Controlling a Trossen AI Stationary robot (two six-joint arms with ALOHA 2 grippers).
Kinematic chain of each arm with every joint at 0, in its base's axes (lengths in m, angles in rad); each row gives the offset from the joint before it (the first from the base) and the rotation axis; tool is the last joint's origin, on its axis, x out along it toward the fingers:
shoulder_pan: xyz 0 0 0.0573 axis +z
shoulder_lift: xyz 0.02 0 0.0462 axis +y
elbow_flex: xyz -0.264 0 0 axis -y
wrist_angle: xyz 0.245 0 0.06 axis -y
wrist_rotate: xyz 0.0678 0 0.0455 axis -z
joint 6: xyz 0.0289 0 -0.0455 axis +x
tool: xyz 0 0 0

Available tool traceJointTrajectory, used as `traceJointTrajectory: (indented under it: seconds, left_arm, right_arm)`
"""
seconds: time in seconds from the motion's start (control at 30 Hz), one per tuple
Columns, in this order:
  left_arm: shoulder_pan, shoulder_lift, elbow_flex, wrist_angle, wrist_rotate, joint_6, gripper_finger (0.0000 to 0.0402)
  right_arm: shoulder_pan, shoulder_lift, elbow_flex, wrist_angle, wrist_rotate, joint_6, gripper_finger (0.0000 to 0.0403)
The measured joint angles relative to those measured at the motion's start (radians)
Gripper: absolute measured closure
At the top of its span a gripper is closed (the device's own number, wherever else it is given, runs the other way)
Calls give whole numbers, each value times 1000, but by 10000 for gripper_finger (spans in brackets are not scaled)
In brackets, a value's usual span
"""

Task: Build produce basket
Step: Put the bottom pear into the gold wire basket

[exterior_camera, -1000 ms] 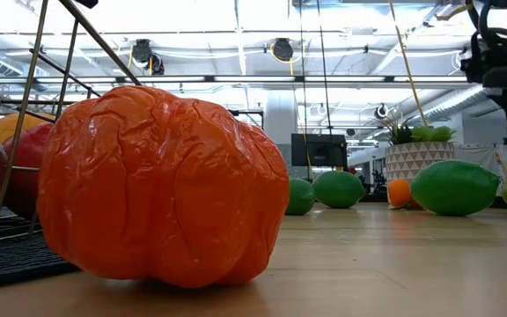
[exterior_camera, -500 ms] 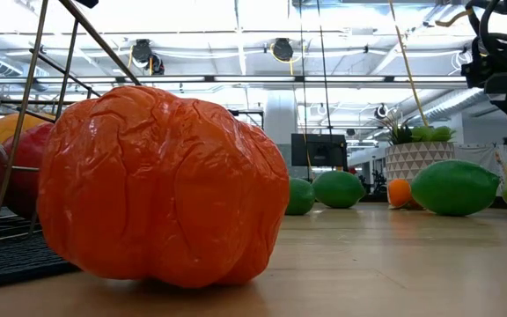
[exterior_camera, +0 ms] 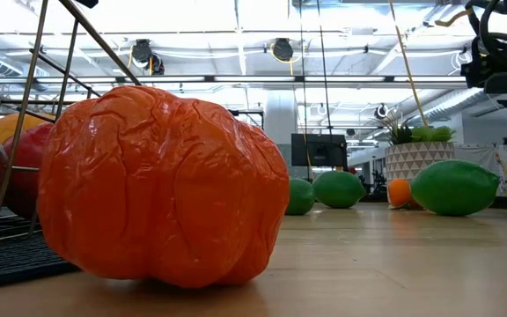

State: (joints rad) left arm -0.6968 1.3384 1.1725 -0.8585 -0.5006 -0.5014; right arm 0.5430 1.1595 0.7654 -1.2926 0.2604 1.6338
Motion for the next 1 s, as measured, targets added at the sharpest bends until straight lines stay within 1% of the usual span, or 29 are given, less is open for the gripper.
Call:
traceJointTrajectory:
  seconds: [0.13, 0.33, 0.63, 0.8, 1.0]
  left_arm:
    - [0, 0, 0, 0, 0, 0, 169]
    - [0, 0, 0, 0, 0, 0, 169]
    - [0, 0, 0, 0, 0, 0, 169]
    - [0, 0, 0, 0, 0, 0, 169]
    - [9, 0, 0, 2, 0, 0, 169]
  right_arm:
    - [0, 0, 0, 1, 0, -2, 265]
    - [0, -2, 0, 54, 10, -59, 263]
    - [0, -45, 25, 184, 133, -170, 265]
    - [0, -74, 28, 311, 187, -263, 264]
    - [-3, -83, 28, 558, 252, -489, 264]
